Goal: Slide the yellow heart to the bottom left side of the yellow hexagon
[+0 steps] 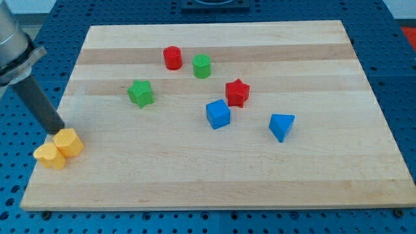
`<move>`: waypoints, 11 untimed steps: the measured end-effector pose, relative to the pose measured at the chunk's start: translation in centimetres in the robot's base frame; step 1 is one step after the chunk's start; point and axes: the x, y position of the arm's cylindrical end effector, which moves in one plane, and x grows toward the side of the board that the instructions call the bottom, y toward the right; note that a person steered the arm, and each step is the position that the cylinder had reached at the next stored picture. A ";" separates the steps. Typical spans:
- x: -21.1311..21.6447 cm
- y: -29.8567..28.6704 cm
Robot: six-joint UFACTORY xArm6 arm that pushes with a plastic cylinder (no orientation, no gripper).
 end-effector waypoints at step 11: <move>7.5 -1.2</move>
